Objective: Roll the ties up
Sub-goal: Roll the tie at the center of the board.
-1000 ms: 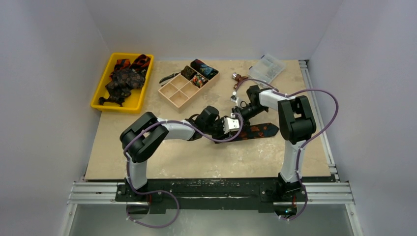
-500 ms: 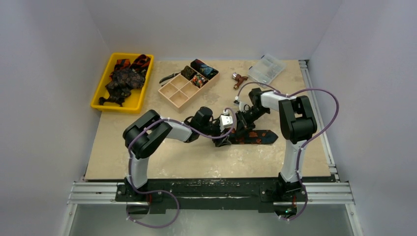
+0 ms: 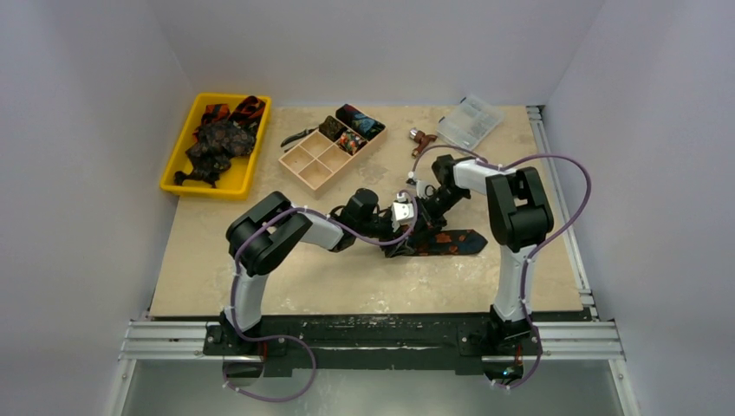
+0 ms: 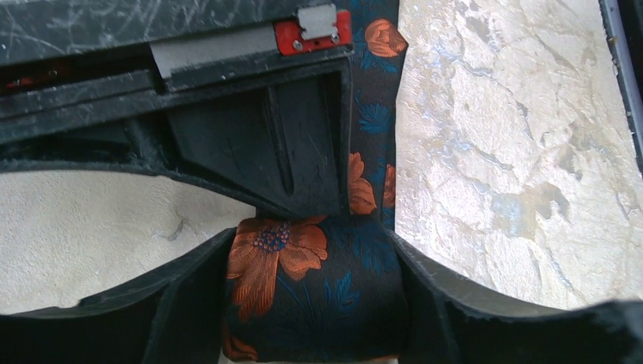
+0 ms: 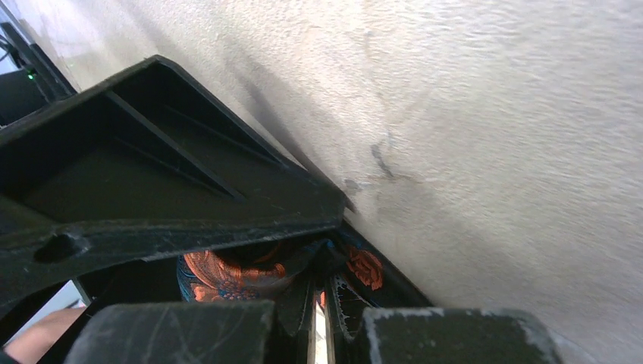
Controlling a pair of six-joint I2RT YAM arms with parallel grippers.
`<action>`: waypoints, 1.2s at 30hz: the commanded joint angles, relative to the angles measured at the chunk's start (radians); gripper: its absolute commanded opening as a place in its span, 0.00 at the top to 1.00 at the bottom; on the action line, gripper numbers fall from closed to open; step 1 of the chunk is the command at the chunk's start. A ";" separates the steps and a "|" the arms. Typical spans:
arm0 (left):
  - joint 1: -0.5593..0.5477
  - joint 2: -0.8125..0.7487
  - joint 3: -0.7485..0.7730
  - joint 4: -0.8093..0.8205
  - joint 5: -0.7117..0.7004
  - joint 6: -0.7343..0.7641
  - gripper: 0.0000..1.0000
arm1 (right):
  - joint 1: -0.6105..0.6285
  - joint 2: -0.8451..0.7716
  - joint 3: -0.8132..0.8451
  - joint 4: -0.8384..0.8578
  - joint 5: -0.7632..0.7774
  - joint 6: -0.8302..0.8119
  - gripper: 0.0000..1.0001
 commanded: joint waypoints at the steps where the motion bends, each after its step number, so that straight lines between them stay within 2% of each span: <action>1: 0.011 0.010 0.017 0.035 0.048 -0.047 0.38 | 0.042 0.051 -0.020 0.169 0.275 -0.109 1.00; 4: 0.011 0.011 0.023 0.023 0.070 -0.068 0.52 | 0.045 0.058 0.009 0.161 0.270 -0.131 1.00; 8: 0.010 -0.001 0.002 0.003 0.069 -0.061 0.77 | 0.035 0.045 0.068 0.100 0.210 -0.145 1.00; 11: 0.010 -0.016 -0.037 -0.024 0.032 -0.036 0.87 | -0.016 -0.004 0.121 0.013 0.138 -0.152 0.77; 13: 0.010 -0.024 -0.061 -0.032 0.012 -0.034 0.90 | -0.063 -0.051 0.135 -0.049 0.079 -0.167 0.66; 15: 0.010 -0.029 -0.077 -0.036 -0.001 -0.034 0.92 | -0.097 -0.096 0.136 -0.119 0.069 -0.202 0.59; 21: 0.007 -0.031 -0.082 -0.047 -0.006 -0.022 0.96 | -0.142 -0.163 0.019 -0.248 0.164 -0.295 0.49; 25: 0.005 -0.031 -0.074 -0.059 -0.009 -0.014 0.97 | -0.142 -0.165 -0.024 -0.269 0.187 -0.317 0.48; 36: 0.001 -0.031 -0.072 -0.065 -0.015 0.005 0.97 | -0.141 -0.094 -0.032 -0.275 0.196 -0.304 0.55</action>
